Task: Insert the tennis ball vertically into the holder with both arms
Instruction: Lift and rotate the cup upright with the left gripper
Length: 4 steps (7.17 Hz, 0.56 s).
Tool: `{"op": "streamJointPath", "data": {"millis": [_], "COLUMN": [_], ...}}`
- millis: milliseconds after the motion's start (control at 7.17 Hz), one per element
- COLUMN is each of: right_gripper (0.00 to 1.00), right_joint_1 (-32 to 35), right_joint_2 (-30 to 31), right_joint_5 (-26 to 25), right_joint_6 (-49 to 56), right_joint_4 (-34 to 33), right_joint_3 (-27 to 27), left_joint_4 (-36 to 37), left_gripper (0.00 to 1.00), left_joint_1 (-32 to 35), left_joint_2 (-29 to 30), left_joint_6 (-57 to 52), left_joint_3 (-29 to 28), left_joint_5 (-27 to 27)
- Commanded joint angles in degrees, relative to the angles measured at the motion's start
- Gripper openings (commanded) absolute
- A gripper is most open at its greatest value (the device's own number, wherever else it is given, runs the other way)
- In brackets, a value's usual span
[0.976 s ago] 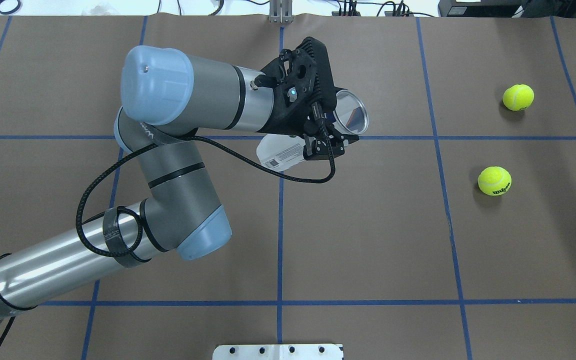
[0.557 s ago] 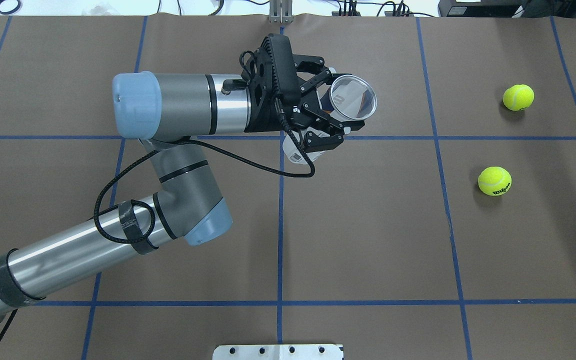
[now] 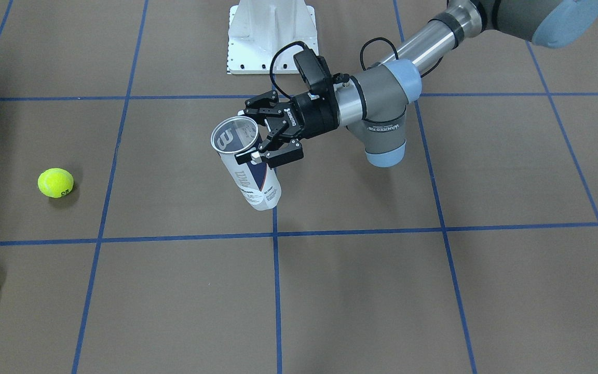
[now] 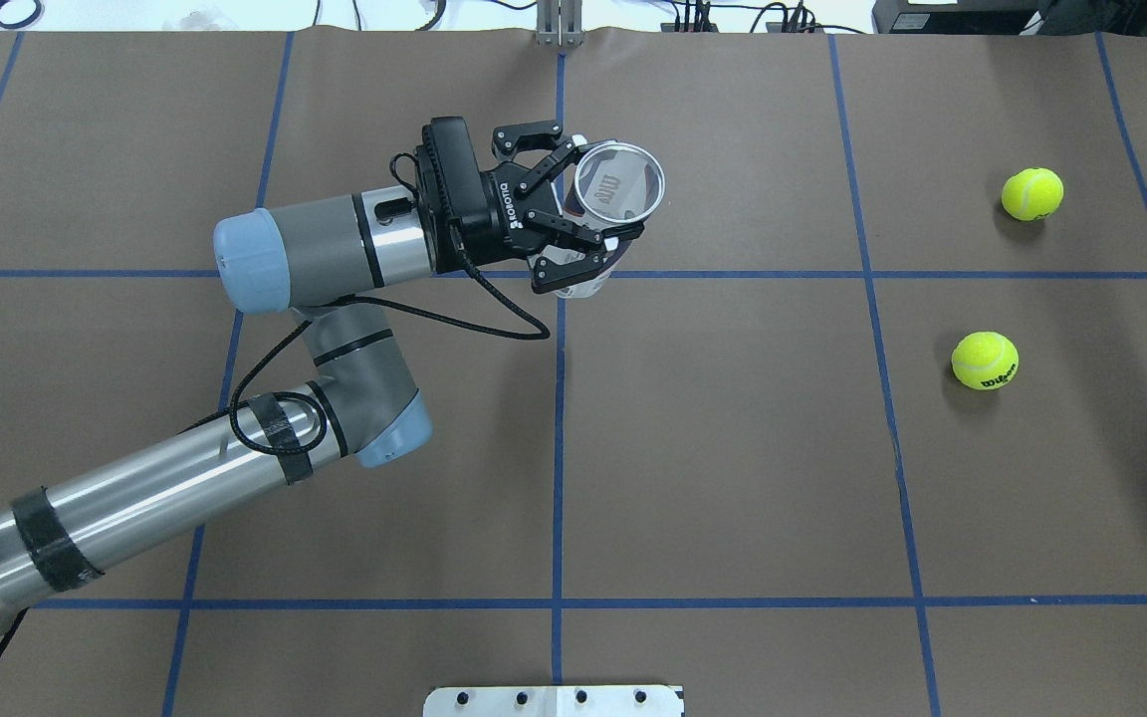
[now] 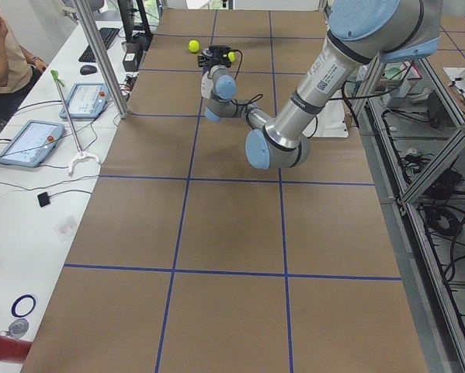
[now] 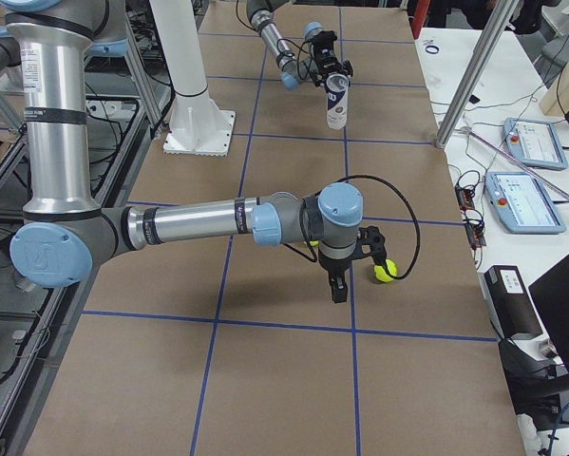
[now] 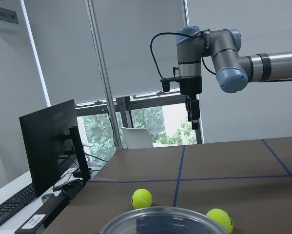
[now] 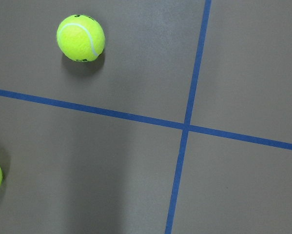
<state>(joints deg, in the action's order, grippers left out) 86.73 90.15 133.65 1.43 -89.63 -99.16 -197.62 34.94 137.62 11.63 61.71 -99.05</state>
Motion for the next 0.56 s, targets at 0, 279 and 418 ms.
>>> {"op": "streamJointPath", "data": {"millis": [0, 279, 418], "right_gripper": [1.00, 1.00, 1.00], "right_joint_1": [0.0, 0.0, 0.0], "right_joint_2": [-0.4, -0.5, -0.5], "right_joint_5": [0.5, 0.5, 0.5], "right_joint_6": [0.1, -0.1, -0.4], "right_joint_4": [0.1, 0.1, 0.1], "right_joint_3": [-0.4, -0.3, -0.3], "left_joint_4": [-5.6, -8.5, -11.7], "left_gripper": [0.78, 0.77, 0.76], "left_joint_1": [-0.5, -1.4, -1.6], "left_joint_2": [-0.1, 0.4, 0.3], "left_joint_6": [0.2, 6.6, 7.9], "left_joint_3": [-8.0, -8.0, -8.3], "left_joint_5": [0.9, 0.9, 2.3]}}
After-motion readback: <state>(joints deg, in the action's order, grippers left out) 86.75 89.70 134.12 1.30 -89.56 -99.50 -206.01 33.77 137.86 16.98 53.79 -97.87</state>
